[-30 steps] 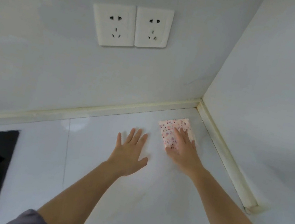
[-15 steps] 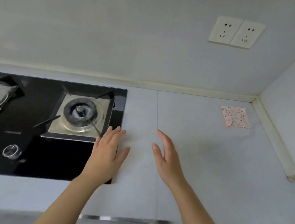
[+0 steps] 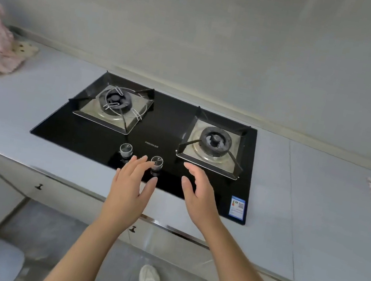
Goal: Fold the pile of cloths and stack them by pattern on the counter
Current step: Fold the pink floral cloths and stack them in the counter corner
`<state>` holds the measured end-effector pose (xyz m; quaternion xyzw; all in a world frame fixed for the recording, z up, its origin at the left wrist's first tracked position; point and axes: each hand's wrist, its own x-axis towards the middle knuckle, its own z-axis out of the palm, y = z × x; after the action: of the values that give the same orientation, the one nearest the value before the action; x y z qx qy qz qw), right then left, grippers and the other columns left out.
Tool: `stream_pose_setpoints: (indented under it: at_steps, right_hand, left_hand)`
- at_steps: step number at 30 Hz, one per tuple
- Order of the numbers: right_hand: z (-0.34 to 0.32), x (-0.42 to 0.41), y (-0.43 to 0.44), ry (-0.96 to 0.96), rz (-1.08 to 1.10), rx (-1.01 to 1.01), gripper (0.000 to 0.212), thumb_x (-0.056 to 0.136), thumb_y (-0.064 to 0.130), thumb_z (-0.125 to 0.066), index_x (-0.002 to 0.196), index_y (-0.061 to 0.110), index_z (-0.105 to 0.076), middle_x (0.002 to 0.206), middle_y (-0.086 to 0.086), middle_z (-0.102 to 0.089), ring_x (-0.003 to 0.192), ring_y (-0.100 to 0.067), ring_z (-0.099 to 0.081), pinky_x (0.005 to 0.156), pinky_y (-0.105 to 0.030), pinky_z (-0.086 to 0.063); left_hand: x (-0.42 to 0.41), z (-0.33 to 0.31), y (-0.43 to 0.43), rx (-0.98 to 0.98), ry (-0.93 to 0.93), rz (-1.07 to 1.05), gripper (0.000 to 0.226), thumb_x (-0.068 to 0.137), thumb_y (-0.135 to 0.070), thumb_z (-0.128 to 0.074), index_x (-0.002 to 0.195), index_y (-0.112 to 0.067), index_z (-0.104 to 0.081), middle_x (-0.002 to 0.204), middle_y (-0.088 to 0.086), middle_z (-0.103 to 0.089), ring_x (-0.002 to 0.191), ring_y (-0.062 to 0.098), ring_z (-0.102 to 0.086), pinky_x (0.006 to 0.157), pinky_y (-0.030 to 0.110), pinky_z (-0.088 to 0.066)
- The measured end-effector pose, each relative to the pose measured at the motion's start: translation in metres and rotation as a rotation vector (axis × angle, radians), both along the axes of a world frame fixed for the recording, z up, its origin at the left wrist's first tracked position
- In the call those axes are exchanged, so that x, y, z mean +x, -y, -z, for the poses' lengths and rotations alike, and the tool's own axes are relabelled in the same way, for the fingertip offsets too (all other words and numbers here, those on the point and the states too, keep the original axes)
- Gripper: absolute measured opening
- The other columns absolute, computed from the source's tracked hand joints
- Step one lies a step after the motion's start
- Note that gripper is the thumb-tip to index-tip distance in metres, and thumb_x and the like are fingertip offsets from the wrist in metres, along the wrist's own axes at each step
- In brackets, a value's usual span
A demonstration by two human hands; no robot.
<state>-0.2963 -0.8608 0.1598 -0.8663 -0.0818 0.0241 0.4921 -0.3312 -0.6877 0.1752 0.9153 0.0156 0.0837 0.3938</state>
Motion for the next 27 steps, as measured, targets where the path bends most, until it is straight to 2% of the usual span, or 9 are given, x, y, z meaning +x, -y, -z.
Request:
stream_pose_setpoints:
  at_steps: [3, 7, 12, 17, 23, 27]
  right_hand:
    - [0.005, 0.016, -0.037, 0.015, -0.027, 0.026, 0.035, 0.100, 0.025, -0.046, 0.135, 0.026, -0.048, 0.134, 0.016, -0.050, 0.124, 0.006, -0.042, 0.100, -0.013, -0.032]
    - [0.012, 0.054, -0.088, -0.008, -0.080, 0.033, 0.035, 0.100, 0.025, -0.044, 0.135, 0.026, -0.049, 0.133, 0.016, -0.050, 0.119, 0.010, -0.043, 0.092, -0.004, -0.034]
    - [0.017, 0.127, -0.169, 0.012, -0.142, 0.046, 0.035, 0.100, 0.021, -0.045, 0.134, 0.022, -0.050, 0.134, 0.011, -0.052, 0.123, 0.003, -0.044, 0.105, -0.020, -0.036]
    - [0.009, 0.187, -0.236, 0.012, -0.235, 0.018, 0.035, 0.100, 0.021, -0.044, 0.134, 0.019, -0.051, 0.135, 0.008, -0.052, 0.125, 0.000, -0.044, 0.106, -0.022, -0.037]
    - [-0.002, 0.229, -0.278, -0.079, -0.258, -0.006, 0.034, 0.100, 0.017, -0.044, 0.133, 0.019, -0.052, 0.135, 0.005, -0.051, 0.120, -0.002, -0.045, 0.097, -0.017, -0.040]
    - [-0.006, 0.244, -0.307, -0.085, -0.277, -0.080, 0.034, 0.100, 0.019, -0.045, 0.134, 0.020, -0.051, 0.135, 0.004, -0.051, 0.117, -0.006, -0.048, 0.098, -0.022, -0.041]
  left_hand:
    - [0.012, 0.007, -0.039, 0.008, -0.016, -0.033, 0.038, 0.097, -0.030, -0.049, 0.134, -0.021, -0.051, 0.148, -0.003, -0.042, 0.144, 0.013, -0.021, 0.116, 0.049, -0.024]
    - [0.047, 0.010, -0.092, 0.024, -0.034, -0.065, 0.035, 0.098, -0.027, -0.050, 0.132, -0.022, -0.052, 0.148, -0.003, -0.041, 0.145, 0.014, -0.019, 0.116, 0.051, -0.021]
    - [0.103, 0.012, -0.167, -0.004, -0.046, -0.141, 0.034, 0.098, -0.026, -0.049, 0.131, -0.021, -0.053, 0.147, -0.004, -0.042, 0.144, 0.014, -0.021, 0.116, 0.052, -0.021]
    - [0.144, 0.005, -0.226, -0.017, -0.016, -0.194, 0.030, 0.097, -0.022, -0.051, 0.126, -0.018, -0.056, 0.141, -0.003, -0.047, 0.139, 0.014, -0.031, 0.114, 0.050, -0.026]
    - [0.184, 0.003, -0.288, 0.023, -0.037, -0.252, 0.026, 0.096, -0.016, -0.053, 0.120, -0.014, -0.060, 0.134, 0.001, -0.053, 0.128, 0.020, -0.043, 0.108, 0.035, -0.032]
    - [0.202, 0.005, -0.328, 0.029, -0.036, -0.277, 0.025, 0.096, -0.017, -0.052, 0.120, -0.016, -0.060, 0.134, -0.001, -0.053, 0.129, 0.020, -0.043, 0.109, 0.037, -0.033]
